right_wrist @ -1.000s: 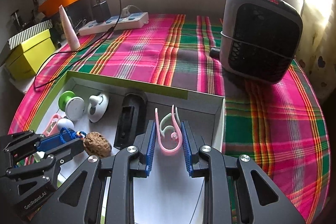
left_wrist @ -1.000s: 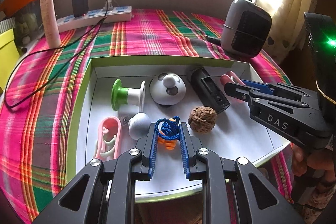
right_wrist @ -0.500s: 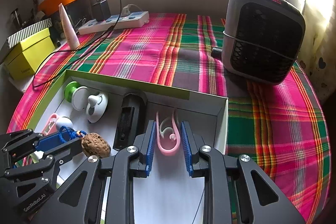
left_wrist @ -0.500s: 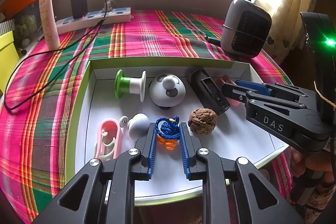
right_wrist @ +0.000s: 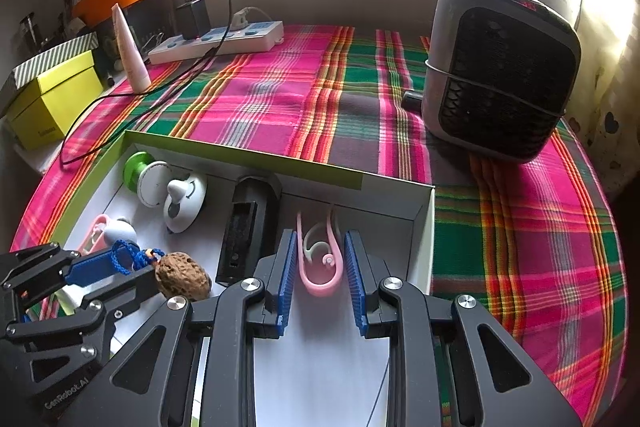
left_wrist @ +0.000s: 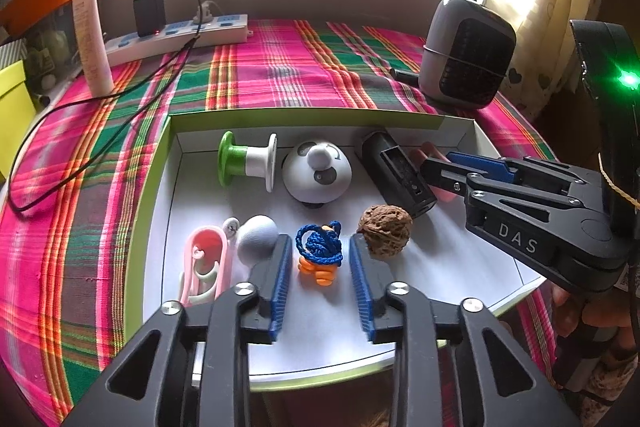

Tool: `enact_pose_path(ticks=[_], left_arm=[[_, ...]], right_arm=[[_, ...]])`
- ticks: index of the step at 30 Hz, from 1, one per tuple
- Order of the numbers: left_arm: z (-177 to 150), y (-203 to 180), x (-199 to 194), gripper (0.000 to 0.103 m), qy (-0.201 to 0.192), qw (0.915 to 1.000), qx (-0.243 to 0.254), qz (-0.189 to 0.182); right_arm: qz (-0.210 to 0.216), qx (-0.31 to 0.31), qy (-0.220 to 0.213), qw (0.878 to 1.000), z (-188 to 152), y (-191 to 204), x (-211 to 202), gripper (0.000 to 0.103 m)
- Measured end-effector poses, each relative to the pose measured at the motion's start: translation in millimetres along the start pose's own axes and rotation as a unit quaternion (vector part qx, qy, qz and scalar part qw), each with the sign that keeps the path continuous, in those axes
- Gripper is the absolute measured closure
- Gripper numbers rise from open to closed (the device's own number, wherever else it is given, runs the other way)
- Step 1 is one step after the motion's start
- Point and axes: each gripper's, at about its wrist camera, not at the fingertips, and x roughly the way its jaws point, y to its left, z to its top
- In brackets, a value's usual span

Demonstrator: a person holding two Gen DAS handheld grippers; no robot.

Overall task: Organize objects
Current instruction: 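Open left tool releasing the blue-orange toy while right tool releases the pink clip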

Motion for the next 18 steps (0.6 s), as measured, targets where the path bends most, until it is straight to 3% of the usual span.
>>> enact_pose_path(ticks=[4,7,18], left_arm=[[0.3,2.0,-0.7,0.068,0.001,1.0,-0.004,-0.001],[-0.4,1.7,-2.9,0.066,0.0,1.0,-0.004,0.0],[-5.0,-3.0,-16.5,0.064,-0.015,0.9999,0.0,-0.001]], right_arm=[[-0.002,-0.005,-0.009,1.0,-0.5,3.0,-5.1,0.076],[-0.003,-0.006,-0.015,1.0,-0.6,5.5,-8.3,0.066],[-0.011,-0.002,-0.032,0.999,-3.7,12.2,-23.7,0.065]])
